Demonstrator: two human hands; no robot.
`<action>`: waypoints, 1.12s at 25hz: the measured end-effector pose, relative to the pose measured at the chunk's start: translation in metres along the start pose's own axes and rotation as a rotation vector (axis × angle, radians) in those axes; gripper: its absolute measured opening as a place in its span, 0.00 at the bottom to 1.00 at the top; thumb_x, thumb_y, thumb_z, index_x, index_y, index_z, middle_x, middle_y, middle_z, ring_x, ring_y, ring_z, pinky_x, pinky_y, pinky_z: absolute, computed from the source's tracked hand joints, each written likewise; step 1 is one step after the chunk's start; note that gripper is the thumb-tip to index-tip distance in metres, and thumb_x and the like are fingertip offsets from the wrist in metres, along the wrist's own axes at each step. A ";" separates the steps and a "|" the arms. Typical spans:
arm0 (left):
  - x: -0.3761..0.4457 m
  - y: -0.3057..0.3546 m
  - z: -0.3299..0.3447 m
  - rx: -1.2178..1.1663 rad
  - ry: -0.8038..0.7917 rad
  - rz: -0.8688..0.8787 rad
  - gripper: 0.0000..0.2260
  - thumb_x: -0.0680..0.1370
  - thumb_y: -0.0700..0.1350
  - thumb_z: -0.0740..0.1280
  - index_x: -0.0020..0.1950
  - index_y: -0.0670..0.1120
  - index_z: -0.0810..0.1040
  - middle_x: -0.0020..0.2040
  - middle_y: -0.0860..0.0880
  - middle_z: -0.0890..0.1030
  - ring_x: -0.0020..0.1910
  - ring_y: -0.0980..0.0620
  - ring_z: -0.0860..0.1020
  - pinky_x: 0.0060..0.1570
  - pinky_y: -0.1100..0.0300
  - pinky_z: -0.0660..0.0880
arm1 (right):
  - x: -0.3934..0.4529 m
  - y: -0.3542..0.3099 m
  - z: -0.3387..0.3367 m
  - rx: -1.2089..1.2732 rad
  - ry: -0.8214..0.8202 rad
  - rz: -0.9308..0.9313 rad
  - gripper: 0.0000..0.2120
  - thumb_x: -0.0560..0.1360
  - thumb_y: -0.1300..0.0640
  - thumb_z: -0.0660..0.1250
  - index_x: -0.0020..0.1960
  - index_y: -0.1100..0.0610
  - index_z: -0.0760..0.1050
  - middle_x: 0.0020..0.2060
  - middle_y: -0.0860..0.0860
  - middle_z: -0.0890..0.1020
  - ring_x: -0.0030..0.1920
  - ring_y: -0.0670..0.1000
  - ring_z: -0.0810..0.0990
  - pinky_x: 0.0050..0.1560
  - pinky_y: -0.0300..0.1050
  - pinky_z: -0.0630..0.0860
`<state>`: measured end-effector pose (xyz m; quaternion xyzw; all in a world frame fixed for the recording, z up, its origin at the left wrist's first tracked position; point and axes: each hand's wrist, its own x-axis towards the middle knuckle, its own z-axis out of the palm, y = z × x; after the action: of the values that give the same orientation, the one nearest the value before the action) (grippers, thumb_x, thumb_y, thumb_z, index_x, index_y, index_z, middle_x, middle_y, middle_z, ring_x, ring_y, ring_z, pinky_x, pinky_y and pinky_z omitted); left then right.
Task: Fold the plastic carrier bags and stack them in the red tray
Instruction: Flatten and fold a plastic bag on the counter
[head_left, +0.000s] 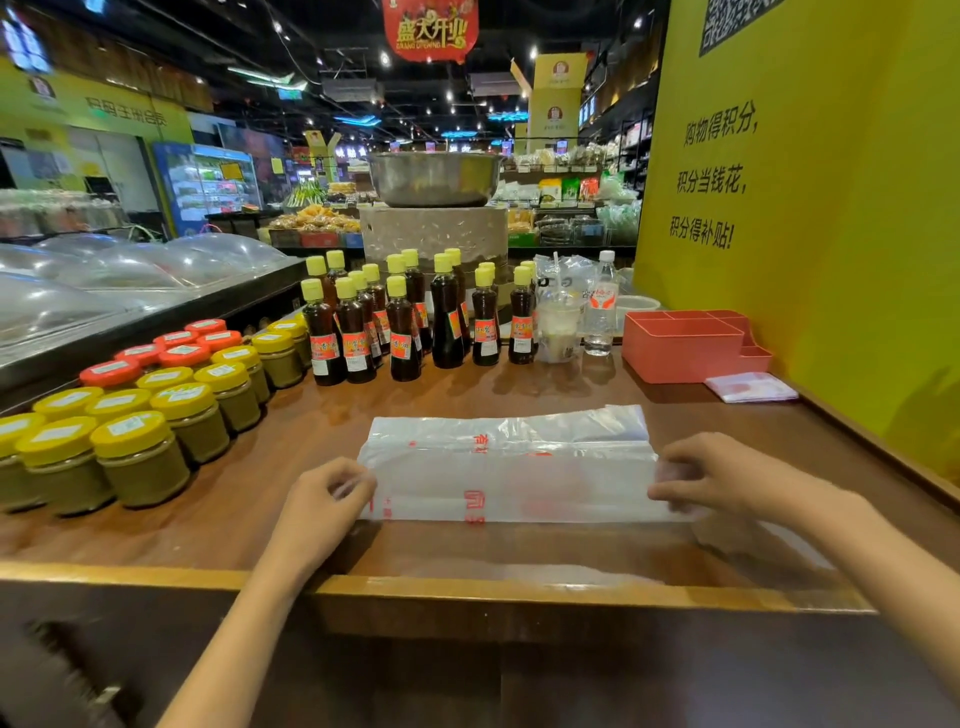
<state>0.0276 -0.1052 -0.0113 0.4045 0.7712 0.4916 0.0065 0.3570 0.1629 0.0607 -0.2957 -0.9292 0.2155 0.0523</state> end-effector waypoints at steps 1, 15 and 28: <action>0.001 -0.002 0.000 -0.020 0.028 -0.023 0.04 0.79 0.44 0.69 0.46 0.51 0.82 0.44 0.55 0.82 0.45 0.62 0.79 0.39 0.69 0.72 | 0.003 -0.003 -0.005 0.010 -0.048 0.011 0.09 0.76 0.48 0.73 0.41 0.52 0.79 0.35 0.47 0.86 0.37 0.44 0.84 0.43 0.41 0.77; 0.006 -0.004 0.016 0.455 -0.404 0.301 0.25 0.84 0.52 0.60 0.80 0.58 0.58 0.79 0.61 0.55 0.79 0.61 0.53 0.76 0.61 0.51 | 0.042 -0.109 0.123 -0.205 0.155 -0.265 0.24 0.84 0.45 0.55 0.78 0.48 0.62 0.78 0.46 0.64 0.77 0.49 0.60 0.79 0.50 0.52; 0.016 -0.012 0.024 0.541 -0.604 0.148 0.29 0.81 0.63 0.54 0.81 0.58 0.54 0.81 0.58 0.54 0.79 0.57 0.53 0.79 0.55 0.50 | 0.024 0.019 0.079 -0.285 0.063 0.224 0.36 0.81 0.34 0.43 0.82 0.54 0.52 0.81 0.51 0.54 0.81 0.52 0.52 0.79 0.53 0.49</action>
<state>0.0195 -0.0793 -0.0264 0.5720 0.8049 0.1295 0.0906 0.3296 0.1611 -0.0191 -0.4082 -0.9095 0.0770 0.0147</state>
